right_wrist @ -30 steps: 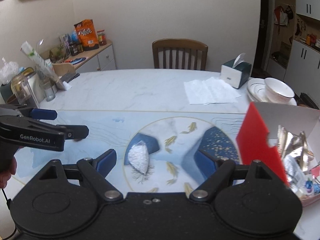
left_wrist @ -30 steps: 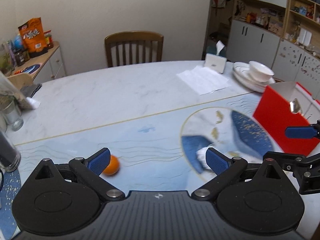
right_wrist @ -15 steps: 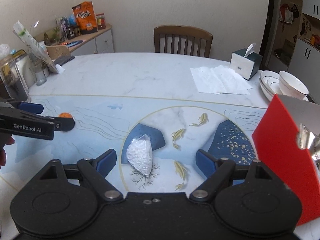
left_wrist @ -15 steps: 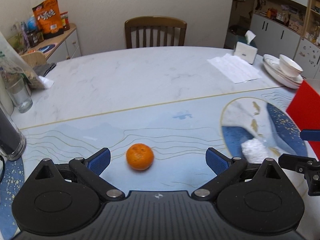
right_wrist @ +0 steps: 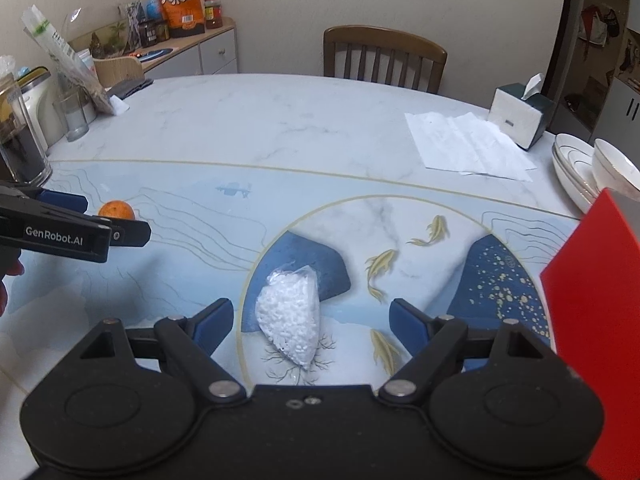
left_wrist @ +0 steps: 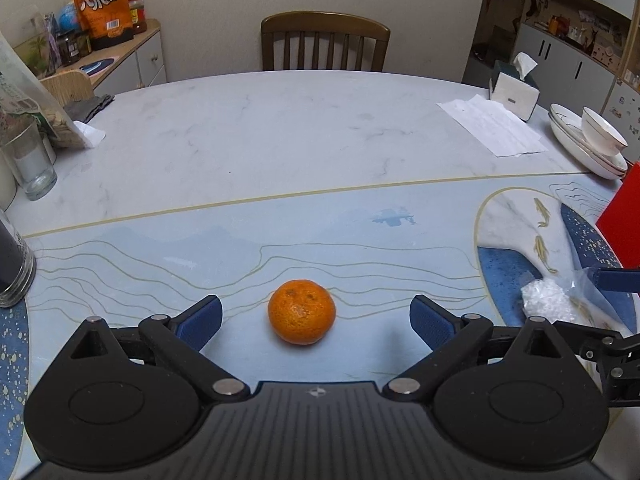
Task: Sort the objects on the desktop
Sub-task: 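Grasp the orange mandarin with the left tool while the right tool grasps the clear granule bag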
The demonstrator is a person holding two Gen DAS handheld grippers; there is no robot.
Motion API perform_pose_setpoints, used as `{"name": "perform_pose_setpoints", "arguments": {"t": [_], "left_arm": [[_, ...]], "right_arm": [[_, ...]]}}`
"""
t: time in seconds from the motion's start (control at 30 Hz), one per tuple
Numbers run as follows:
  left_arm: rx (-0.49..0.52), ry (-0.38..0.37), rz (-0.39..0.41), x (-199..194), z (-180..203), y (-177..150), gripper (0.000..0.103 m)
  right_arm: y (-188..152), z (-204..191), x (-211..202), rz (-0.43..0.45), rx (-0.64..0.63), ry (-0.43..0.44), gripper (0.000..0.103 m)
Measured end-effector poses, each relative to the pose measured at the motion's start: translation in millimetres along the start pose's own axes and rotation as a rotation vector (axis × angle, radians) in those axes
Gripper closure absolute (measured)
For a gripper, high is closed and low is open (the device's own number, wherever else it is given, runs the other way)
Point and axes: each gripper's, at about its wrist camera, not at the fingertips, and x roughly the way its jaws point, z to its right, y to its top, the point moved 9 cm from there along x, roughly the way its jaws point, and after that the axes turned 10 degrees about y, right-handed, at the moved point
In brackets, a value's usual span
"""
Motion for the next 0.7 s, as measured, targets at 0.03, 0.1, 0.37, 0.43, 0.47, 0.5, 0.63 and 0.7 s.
{"name": "perform_pose_setpoints", "arguments": {"t": [0.03,0.1,0.37,0.43,0.47,0.5,0.63,0.7], "left_arm": [[-0.002,-0.002,-0.003,0.8,-0.3,-0.1,0.005],[-0.005,-0.001,-0.006,2.6,-0.6,-0.2,0.007],[-0.004,-0.008,-0.02,8.6,-0.6,0.6,0.021],[-0.004,-0.012,-0.029,10.2,-0.1,-0.4,0.027],[-0.003,-0.01,-0.031,11.1,-0.1,-0.7,0.029],[-0.003,-0.009,-0.033,11.6,-0.3,-1.0,0.031],[-0.009,-0.005,-0.03,11.3,-1.5,0.3,0.038],[-0.008,0.005,-0.031,11.4,-2.2,0.7,0.044]], "right_arm": [[-0.4,0.0,1.9,-0.004,-0.001,-0.001,0.02],[-0.5,0.2,5.5,-0.012,0.0,0.001,0.021],[-1.6,3.3,17.3,-0.04,0.004,0.009,0.031],[-3.1,3.6,20.0,-0.052,0.007,0.014,0.04],[-3.8,3.6,21.2,-0.057,0.007,0.013,0.042],[-4.3,3.3,21.9,-0.06,0.006,0.013,0.044],[-4.9,2.5,22.4,-0.06,0.003,0.018,0.051],[-4.0,1.9,22.8,-0.06,0.003,0.022,0.054]]}}
